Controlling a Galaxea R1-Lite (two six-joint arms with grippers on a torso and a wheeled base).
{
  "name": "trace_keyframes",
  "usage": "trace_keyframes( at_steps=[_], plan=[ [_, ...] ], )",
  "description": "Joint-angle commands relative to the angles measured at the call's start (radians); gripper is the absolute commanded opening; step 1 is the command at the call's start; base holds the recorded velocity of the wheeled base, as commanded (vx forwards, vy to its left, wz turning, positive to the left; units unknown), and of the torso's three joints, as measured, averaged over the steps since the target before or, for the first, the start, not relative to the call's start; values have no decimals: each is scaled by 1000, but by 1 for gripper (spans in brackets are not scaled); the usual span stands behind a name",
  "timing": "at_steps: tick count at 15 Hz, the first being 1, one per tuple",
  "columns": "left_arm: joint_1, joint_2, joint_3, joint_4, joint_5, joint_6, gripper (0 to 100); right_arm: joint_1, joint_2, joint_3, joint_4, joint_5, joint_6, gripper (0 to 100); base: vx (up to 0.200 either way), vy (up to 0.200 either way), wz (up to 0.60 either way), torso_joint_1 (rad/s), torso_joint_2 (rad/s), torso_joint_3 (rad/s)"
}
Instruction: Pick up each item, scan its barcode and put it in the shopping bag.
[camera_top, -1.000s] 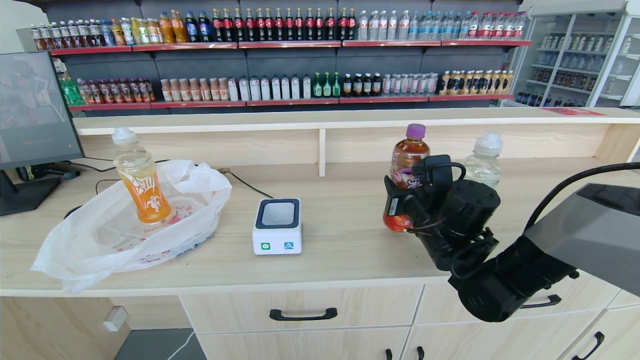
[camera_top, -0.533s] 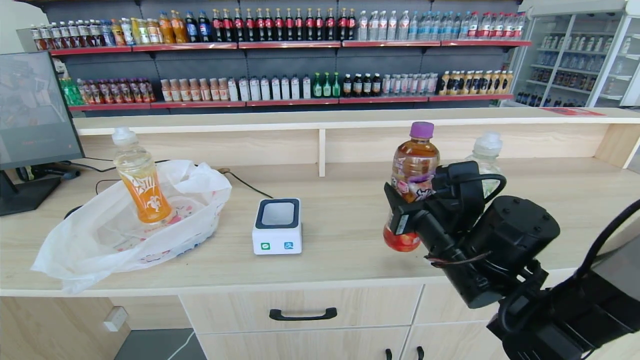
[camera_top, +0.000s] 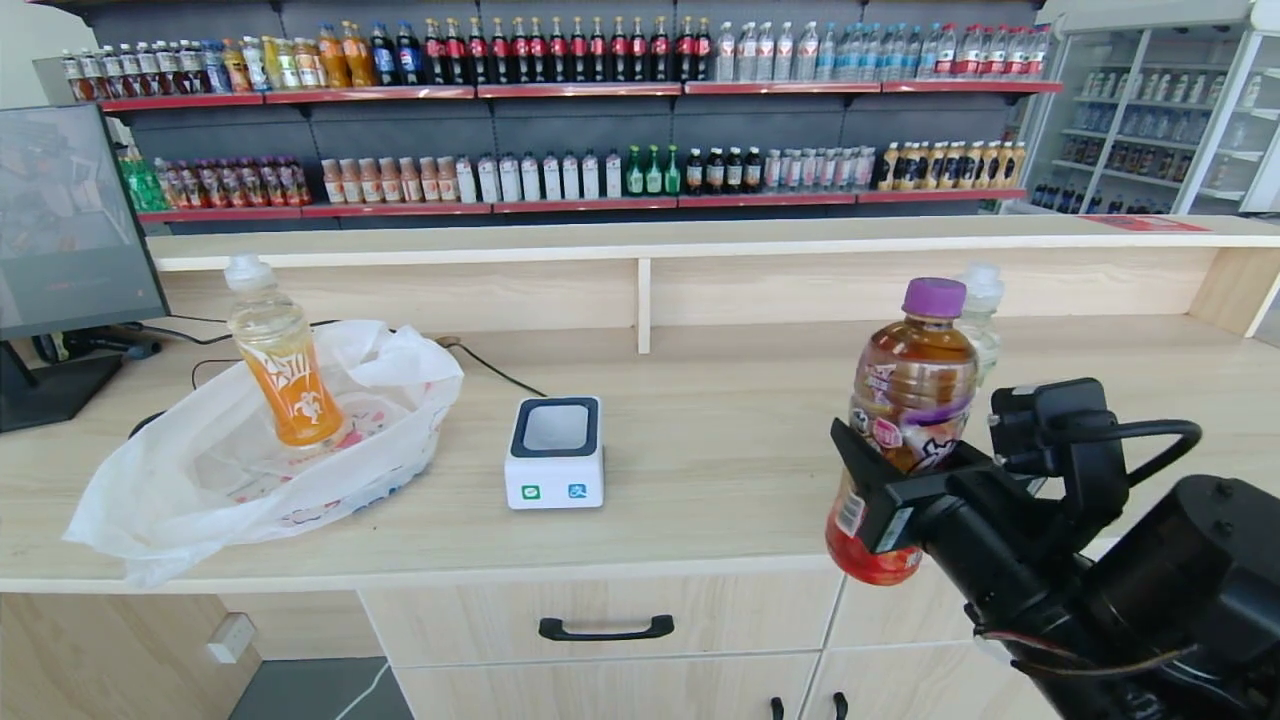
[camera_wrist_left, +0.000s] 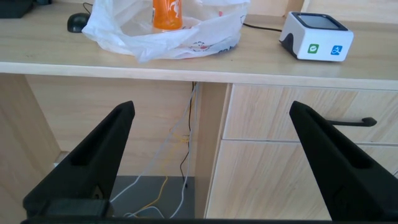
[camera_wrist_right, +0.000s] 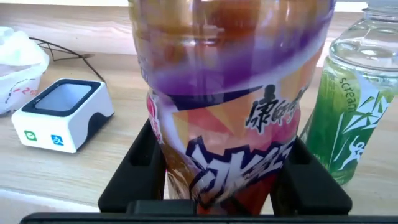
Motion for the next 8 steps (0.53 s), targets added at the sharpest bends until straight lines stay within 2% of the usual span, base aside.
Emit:
trace_keyframes(
  at_steps=[1, 4, 6, 8],
  plan=[
    [0, 0, 0, 0, 0, 0, 100, 51, -65, 64, 0, -8, 17, 0, 0, 0, 0, 0, 0, 0],
    [0, 0, 1, 0, 0, 0, 100, 77, -115, 130, 0, -8, 42, 0, 0, 0, 0, 0, 0, 0],
    [0, 0, 0, 0, 0, 0, 100, 145, -204, 253, 0, -8, 65, 0, 0, 0, 0, 0, 0, 0],
    [0, 0, 0, 0, 0, 0, 100, 145, -213, 281, 0, -8, 60, 0, 0, 0, 0, 0, 0, 0]
  ],
)
